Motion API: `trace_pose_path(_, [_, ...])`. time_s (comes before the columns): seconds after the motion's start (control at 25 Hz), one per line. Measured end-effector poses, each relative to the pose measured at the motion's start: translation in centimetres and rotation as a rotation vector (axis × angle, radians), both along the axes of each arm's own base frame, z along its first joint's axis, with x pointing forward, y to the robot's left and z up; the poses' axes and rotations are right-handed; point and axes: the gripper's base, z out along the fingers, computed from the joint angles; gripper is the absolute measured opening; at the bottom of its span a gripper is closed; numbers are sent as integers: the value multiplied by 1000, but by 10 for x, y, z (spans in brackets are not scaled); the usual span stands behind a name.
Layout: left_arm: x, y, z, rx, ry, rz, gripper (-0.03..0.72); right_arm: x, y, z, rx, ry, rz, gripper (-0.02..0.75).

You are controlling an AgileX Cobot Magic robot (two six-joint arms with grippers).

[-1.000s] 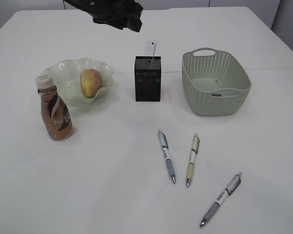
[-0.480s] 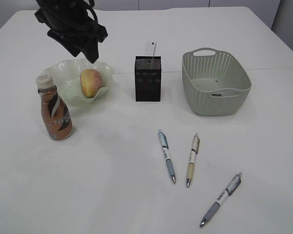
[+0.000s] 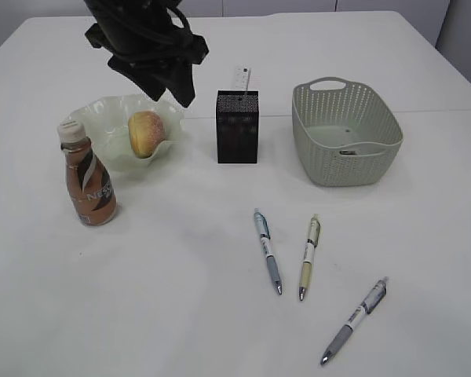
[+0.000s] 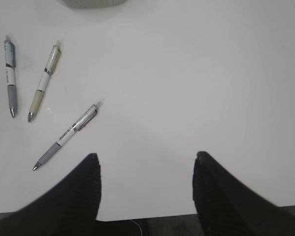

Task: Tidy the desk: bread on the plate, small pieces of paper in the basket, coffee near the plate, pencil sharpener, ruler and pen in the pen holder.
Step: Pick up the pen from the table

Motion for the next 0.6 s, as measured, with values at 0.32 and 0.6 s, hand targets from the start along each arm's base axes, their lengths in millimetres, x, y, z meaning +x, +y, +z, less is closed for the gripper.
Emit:
trace_pose_path(0.32, [-23,-17,0,-25,54,13,360,30,9,-21,-1,126,-32,467])
trace_pose_path(0.6, [-46,-56,-19,-4,108,-25,359,53,18,-41,12,238,-39,467])
